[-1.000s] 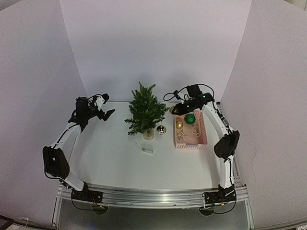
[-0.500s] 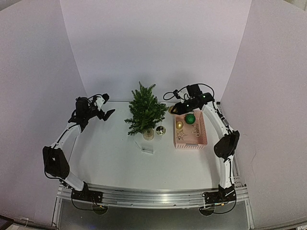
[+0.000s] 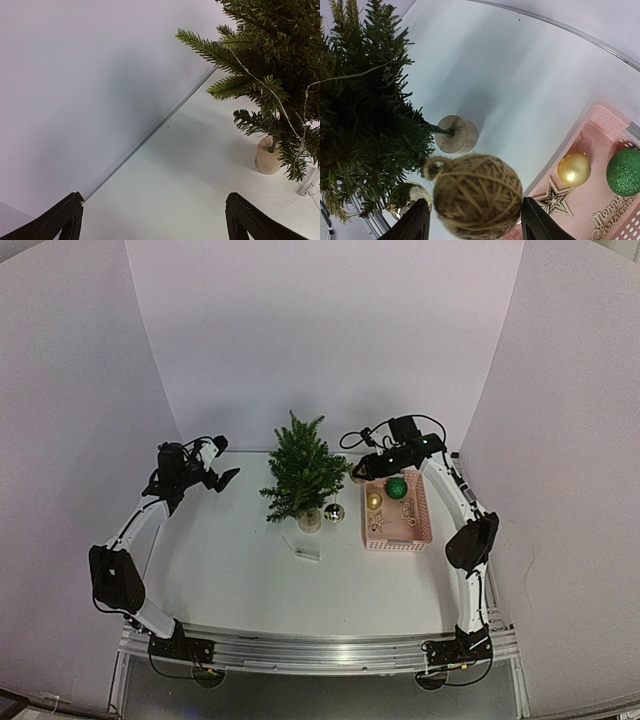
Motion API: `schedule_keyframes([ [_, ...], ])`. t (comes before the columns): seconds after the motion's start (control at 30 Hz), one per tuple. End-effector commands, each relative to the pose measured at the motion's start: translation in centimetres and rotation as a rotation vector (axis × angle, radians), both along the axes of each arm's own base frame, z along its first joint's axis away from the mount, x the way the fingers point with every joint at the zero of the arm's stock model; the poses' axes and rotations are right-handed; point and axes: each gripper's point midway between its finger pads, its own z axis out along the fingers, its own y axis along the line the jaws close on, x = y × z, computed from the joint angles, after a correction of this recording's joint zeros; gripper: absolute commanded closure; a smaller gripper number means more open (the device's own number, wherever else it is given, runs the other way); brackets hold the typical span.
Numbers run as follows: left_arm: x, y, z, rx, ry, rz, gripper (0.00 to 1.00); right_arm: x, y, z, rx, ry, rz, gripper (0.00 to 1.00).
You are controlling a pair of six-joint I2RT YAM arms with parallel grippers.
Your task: Decorate the small christmas tree
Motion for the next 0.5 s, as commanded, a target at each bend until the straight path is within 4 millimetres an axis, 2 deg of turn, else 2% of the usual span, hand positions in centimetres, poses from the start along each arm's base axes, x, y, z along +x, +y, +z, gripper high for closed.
schedule_keyframes([
  [0.0,-0.4,0.4,2.8,-0.009,-0.074,0.009,0.00,0.2,1.0,0.3,0.029,-0.010,0.023,0.38],
  [0.23,-0.4,0.4,2.8,-0.006,-0.075,0.007,0.01,0.4,1.2,0.4,0.036,-0.014,0.026,0.37],
  [0.47,-0.3,0.3,2.8,-0.005,-0.076,0.006,0.01,0.1,1.6,1.9,0.073,-0.034,0.042,0.35],
])
